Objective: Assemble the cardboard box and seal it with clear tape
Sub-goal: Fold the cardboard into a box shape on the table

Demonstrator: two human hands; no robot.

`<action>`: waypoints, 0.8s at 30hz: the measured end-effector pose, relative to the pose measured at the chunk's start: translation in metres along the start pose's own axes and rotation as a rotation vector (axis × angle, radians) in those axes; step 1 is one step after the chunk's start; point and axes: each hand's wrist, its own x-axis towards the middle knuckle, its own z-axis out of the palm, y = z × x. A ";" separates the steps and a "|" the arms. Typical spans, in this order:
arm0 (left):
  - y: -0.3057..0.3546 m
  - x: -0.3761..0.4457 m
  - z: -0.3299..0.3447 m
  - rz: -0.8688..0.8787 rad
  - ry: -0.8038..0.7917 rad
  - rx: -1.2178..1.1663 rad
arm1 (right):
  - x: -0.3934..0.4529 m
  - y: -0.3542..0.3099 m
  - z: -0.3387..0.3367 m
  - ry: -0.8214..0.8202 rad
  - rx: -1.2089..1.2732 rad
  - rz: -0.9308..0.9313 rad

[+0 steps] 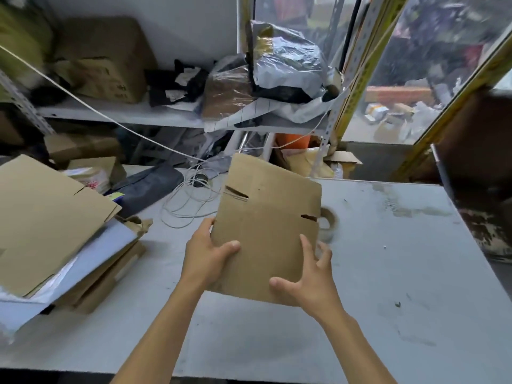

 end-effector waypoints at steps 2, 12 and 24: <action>0.013 0.003 -0.003 0.067 0.002 0.091 | 0.003 -0.004 -0.002 0.031 -0.016 -0.049; 0.042 0.017 -0.012 0.412 -0.088 0.761 | 0.041 -0.044 -0.043 0.268 -0.017 -0.264; -0.025 0.016 0.012 0.313 0.389 0.847 | 0.042 -0.001 -0.029 0.164 0.043 -0.236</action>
